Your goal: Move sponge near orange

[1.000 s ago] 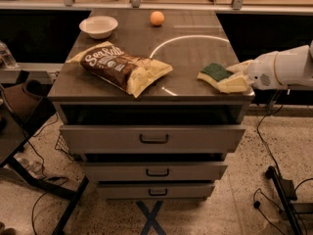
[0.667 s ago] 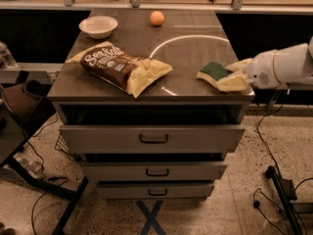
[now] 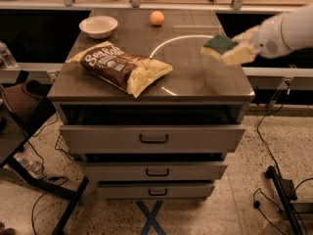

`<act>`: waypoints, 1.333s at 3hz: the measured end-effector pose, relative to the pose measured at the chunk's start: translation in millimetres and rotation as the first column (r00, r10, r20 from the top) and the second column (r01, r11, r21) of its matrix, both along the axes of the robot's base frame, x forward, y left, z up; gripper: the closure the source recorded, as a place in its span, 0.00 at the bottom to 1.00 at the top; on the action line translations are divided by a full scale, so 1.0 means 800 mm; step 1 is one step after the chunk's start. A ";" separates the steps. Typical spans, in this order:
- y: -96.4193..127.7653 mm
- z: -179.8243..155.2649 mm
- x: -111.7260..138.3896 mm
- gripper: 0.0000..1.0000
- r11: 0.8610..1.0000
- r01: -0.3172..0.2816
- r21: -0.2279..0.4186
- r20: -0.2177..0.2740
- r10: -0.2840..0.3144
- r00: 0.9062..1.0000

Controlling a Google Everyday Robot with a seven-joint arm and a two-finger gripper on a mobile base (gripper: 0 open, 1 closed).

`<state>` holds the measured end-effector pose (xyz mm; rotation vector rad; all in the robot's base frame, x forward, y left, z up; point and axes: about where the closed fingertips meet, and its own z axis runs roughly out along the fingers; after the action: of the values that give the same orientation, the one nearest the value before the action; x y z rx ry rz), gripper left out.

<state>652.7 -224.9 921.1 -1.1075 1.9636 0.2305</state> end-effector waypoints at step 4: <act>0.052 0.093 0.137 1.00 0.982 0.161 -0.093 -0.049 -0.166 0.985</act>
Offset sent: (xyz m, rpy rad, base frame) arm 0.1842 0.0595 0.1257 -0.0855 0.0684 -0.2466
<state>762.2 -183.0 995.6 -0.9978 2.1208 0.0874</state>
